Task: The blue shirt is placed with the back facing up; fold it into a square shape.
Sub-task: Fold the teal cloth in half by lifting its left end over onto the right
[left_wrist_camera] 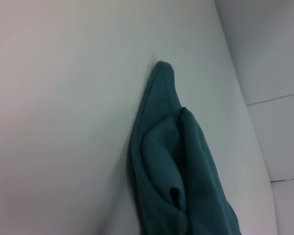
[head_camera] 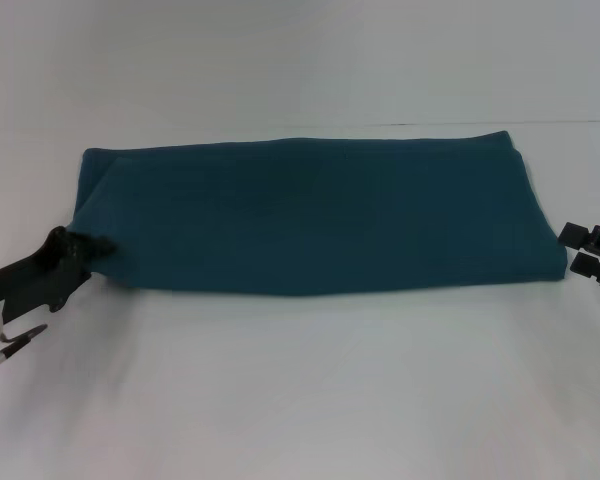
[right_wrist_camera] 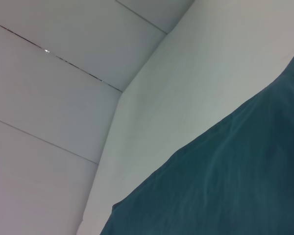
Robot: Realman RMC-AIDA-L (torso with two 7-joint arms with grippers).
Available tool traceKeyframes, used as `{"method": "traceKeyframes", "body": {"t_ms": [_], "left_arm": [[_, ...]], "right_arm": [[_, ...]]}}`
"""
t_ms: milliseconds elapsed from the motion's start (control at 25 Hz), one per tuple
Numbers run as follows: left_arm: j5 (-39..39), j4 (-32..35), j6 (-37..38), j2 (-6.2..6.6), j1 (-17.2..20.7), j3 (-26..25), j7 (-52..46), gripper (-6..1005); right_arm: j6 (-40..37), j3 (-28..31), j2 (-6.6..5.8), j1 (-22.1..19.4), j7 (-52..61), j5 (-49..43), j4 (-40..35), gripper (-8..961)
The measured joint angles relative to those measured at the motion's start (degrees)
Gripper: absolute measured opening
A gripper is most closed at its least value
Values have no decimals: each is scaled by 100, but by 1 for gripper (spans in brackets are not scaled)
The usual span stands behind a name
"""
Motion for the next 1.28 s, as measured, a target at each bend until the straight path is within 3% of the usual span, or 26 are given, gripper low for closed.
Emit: {"method": "traceKeyframes", "body": {"t_ms": [200, 400, 880, 1280], "left_arm": [[-2, 23, 23, 0, 28, 0, 57, 86], [-4, 90, 133, 14, 69, -5, 230, 3], [40, 654, 161, 106, 487, -74, 333, 8], [421, 754, 71, 219, 576, -758, 336, 11]], "right_arm": [[1, 3, 0, 2, 8, 0, 0, 867], [-1, 3, 0, -8, 19, 0, 0, 867], [10, 3, 17, -33, 192, 0, 10, 868], [40, 3, 0, -42, 247, 6, 14, 868]]}}
